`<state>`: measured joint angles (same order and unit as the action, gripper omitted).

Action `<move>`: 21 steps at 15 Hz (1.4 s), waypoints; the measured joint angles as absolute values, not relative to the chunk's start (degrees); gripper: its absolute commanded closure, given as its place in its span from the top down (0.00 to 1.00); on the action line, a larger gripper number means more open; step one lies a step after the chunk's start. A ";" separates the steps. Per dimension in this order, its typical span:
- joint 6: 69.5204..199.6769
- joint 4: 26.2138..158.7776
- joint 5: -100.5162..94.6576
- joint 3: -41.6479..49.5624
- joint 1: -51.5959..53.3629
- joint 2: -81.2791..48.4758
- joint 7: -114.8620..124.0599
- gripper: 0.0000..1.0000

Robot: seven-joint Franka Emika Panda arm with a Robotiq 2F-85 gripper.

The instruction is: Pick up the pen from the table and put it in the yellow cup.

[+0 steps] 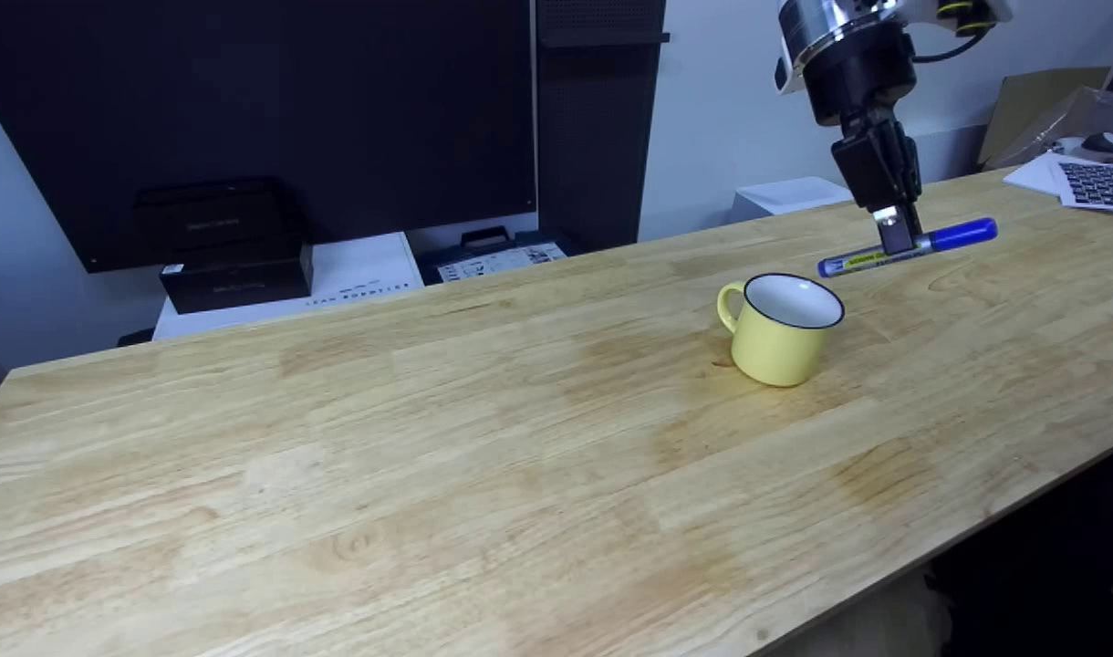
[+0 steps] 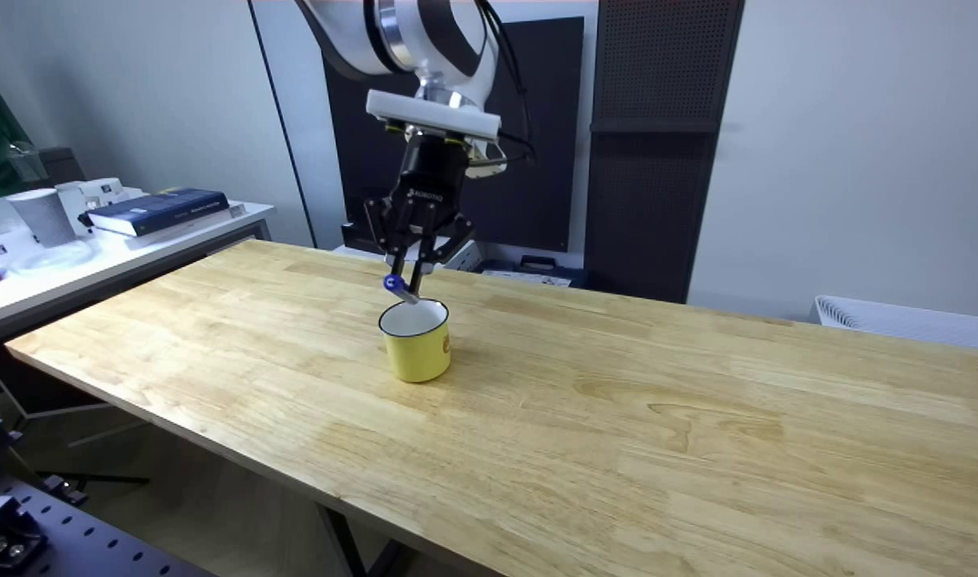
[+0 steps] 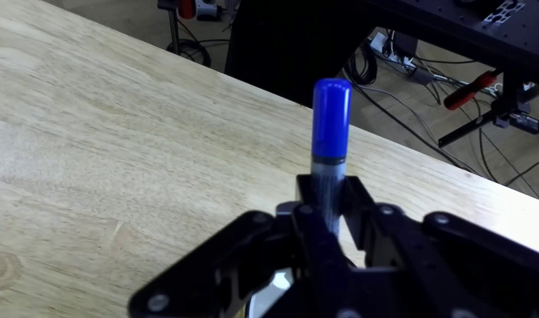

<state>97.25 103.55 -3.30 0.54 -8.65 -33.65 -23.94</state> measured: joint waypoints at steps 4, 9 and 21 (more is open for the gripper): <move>97.14 101.10 -2.61 0.43 -8.67 -37.68 -24.90 0.05; 96.61 98.12 -2.21 -0.12 -8.68 -42.17 -25.57 0.51; 97.05 93.70 -2.36 -1.39 -8.50 -42.97 -27.06 1.00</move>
<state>97.05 93.70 -2.36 -1.39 -8.50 -42.97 -27.06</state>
